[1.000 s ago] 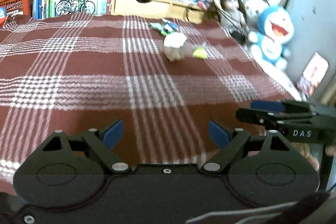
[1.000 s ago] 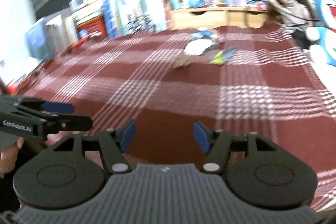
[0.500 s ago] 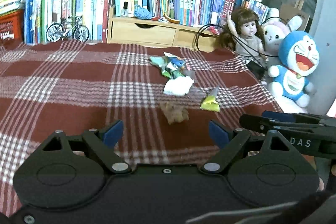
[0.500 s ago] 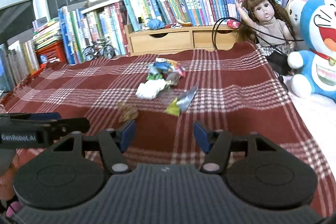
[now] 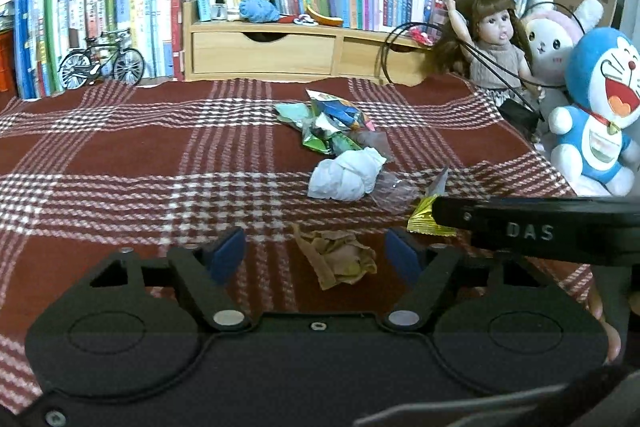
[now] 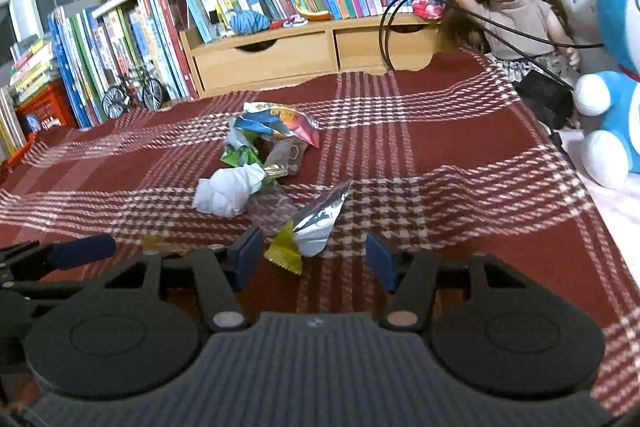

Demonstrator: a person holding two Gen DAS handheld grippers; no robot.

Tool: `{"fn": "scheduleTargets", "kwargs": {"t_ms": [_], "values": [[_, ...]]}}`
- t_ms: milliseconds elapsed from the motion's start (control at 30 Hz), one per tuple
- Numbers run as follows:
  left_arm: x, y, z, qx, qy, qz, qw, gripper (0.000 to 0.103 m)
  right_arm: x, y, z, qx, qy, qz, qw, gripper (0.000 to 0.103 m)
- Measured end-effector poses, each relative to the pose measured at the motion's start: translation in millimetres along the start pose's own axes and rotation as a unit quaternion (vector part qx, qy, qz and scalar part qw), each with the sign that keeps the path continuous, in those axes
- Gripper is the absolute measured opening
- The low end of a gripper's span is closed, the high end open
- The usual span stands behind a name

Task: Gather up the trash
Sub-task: 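Grasp the brown crumpled scrap with the left tool while the right tool grasps the yellow-silver wrapper, then lift the brown scrap and yellow-silver wrapper off the blanket with both tools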

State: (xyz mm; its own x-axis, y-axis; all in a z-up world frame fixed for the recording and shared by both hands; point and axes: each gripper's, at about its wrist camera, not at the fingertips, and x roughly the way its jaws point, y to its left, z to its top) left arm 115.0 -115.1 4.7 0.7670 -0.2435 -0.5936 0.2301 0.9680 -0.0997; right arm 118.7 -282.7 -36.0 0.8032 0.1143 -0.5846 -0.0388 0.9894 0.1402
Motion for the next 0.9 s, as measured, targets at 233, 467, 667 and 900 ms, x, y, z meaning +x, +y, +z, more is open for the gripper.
{"fn": "scheduleTargets", "kwargs": {"t_ms": [233,467,667,900], "values": [[13.6,-7.1,-3.7,0.020,0.014,-0.017,0.9995,0.027,26.3,-3.9,4.7,0.003,0.023,0.003,1.000,0.052],[3.1,-10.4,-2.6,0.029,0.001,-0.014,0.9995,0.020,21.0,1.8,6.5,-0.011,0.030,0.027,0.999,0.020],[-10.9,-2.7,-1.3,0.018,-0.010,-0.012,0.9997,0.019,3.4,7.7,1.0,-0.029,0.015,0.030,0.999,0.010],[-40.4,4.0,-7.6,0.022,-0.023,-0.015,0.9994,0.019,-25.7,12.2,-11.6,-0.039,-0.004,0.044,0.998,0.008]]}}
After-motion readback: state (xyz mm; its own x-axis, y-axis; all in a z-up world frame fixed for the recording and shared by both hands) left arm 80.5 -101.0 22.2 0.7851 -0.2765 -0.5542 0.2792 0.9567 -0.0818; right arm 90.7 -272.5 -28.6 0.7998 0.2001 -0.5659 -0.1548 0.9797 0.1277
